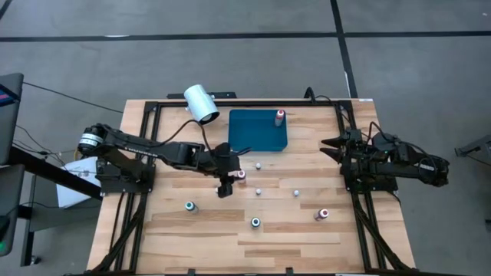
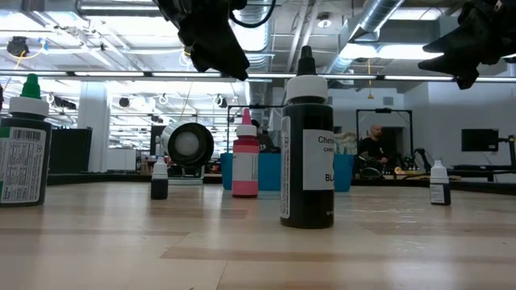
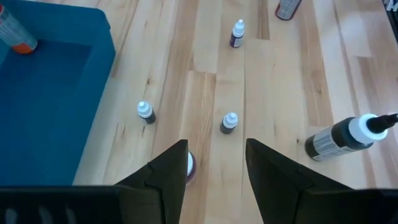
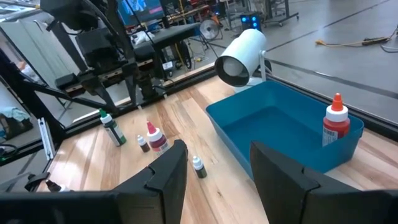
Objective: Pick & Place food coloring
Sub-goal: Put the large pink food coloring bottle into the blue bin
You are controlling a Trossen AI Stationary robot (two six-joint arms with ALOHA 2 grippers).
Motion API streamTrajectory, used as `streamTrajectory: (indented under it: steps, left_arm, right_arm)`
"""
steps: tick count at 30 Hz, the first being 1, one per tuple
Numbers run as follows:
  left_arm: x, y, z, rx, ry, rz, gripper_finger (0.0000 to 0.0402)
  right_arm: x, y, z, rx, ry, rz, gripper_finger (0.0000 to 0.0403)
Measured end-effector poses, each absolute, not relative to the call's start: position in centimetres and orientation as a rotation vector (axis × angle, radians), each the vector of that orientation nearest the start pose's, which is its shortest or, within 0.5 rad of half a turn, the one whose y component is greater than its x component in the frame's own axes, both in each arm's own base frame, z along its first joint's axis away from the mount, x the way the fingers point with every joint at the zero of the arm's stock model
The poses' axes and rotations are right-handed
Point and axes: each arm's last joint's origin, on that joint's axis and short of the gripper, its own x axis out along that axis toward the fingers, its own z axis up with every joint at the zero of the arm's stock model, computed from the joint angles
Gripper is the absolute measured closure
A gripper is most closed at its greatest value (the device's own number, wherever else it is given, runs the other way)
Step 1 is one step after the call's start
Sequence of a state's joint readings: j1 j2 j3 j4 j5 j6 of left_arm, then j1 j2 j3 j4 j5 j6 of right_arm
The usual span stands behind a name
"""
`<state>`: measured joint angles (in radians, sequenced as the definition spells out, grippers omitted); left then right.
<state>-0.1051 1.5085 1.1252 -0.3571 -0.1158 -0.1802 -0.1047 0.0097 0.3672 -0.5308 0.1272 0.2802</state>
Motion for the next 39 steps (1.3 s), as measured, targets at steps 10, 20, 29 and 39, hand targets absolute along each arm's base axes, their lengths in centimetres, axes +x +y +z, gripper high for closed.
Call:
streamTrajectory:
  steps: [10,20,29,39]
  left_arm:
    - [31.9,-3.0,26.2,-0.068,0.787,0.080,0.0248]
    - [33.3,-3.1,23.3,-0.011,0.880,0.065,0.0248]
    - [33.4,-2.9,22.4,-0.001,0.920,0.149,0.0248]
    - [33.4,-2.5,22.4,-0.050,0.914,0.190,0.0248]
  right_arm:
    - [5.9,-1.0,23.1,0.276,0.140,-0.254,0.0241]
    - [5.9,-1.0,23.1,0.277,0.140,-0.255,0.0239]
    - [5.9,-1.0,23.2,0.284,0.139,-0.258,0.0240]
    - [5.9,-1.0,23.1,0.285,0.140,-0.258,0.0241]
